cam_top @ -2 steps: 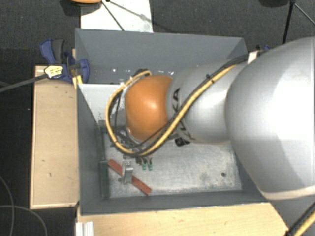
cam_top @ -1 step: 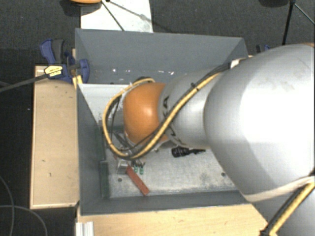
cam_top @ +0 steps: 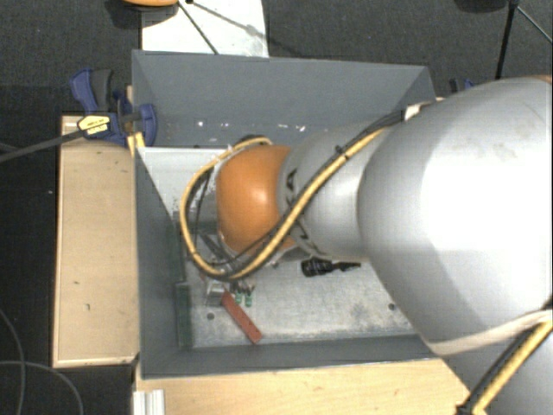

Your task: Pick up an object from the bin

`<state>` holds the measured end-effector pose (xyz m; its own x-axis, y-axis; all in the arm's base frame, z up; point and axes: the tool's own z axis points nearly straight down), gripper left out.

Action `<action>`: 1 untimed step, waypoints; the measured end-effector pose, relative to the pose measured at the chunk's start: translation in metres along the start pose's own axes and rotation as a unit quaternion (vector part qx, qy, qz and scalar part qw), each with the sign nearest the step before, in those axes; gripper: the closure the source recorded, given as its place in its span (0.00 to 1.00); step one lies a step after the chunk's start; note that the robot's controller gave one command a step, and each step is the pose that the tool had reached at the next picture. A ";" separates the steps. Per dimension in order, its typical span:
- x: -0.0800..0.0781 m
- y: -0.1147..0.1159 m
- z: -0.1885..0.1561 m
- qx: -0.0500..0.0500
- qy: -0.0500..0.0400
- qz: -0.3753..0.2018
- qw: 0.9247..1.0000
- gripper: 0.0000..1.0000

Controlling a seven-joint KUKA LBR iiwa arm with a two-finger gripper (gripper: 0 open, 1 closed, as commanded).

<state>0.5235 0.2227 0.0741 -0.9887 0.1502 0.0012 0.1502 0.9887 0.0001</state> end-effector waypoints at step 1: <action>0.028 0.010 -0.034 0.001 0.001 -0.136 0.991 0.00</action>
Offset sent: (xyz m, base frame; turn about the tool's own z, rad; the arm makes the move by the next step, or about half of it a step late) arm 0.0000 0.0000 0.0000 0.0000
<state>0.4976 0.2363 0.1083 -0.9925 -0.1218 0.0028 -0.1218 0.9926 -0.0004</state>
